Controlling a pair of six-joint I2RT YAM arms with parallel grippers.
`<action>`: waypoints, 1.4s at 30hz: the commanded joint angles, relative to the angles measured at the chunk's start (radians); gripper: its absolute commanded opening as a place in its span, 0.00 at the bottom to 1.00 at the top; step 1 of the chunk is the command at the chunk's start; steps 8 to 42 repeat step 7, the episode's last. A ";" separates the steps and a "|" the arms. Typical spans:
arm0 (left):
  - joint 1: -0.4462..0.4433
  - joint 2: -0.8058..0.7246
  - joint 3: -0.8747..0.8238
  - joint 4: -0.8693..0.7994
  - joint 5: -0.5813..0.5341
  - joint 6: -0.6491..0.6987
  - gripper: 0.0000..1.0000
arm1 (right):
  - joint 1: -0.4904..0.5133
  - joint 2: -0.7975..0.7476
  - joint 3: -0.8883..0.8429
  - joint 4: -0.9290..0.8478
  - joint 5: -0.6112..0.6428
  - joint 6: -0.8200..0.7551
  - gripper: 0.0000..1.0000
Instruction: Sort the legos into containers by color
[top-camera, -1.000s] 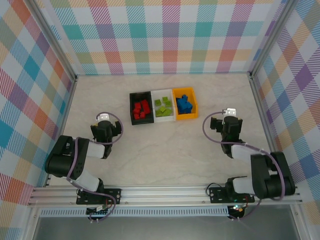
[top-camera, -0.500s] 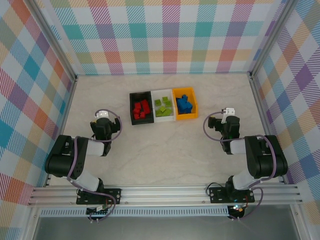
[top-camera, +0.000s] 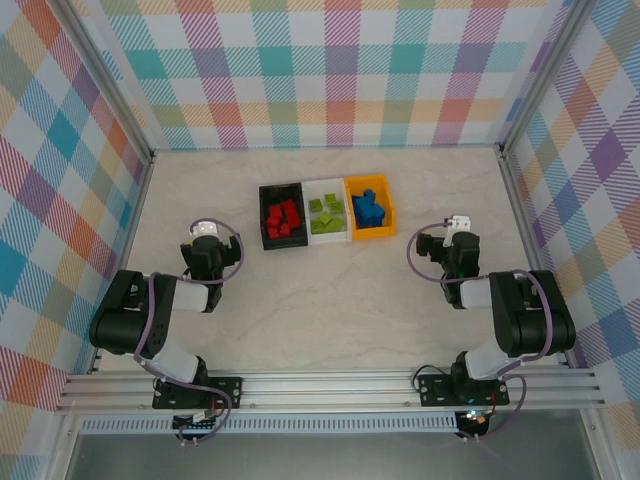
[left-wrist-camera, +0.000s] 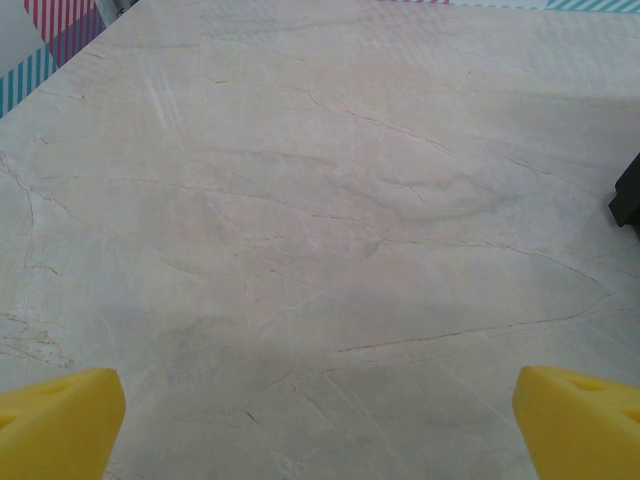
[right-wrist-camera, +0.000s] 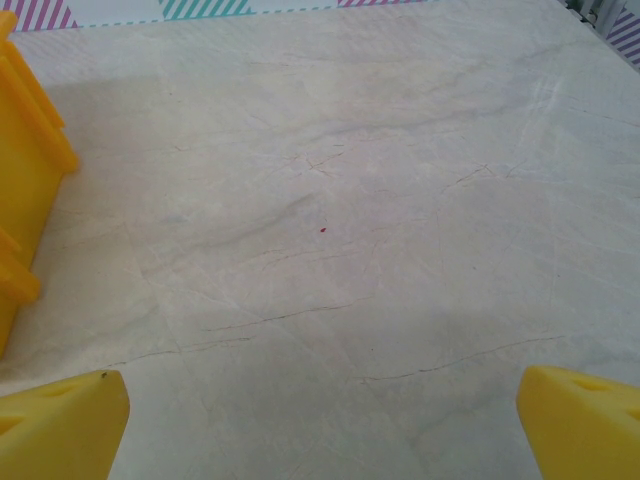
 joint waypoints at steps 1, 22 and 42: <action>0.010 -0.005 0.013 0.021 0.006 -0.004 1.00 | -0.005 -0.009 0.016 0.041 -0.006 0.007 1.00; 0.009 -0.005 0.013 0.022 0.006 -0.005 1.00 | -0.005 -0.008 0.016 0.041 -0.006 0.008 1.00; 0.009 -0.005 0.013 0.022 0.006 -0.005 1.00 | -0.005 -0.008 0.016 0.041 -0.006 0.008 1.00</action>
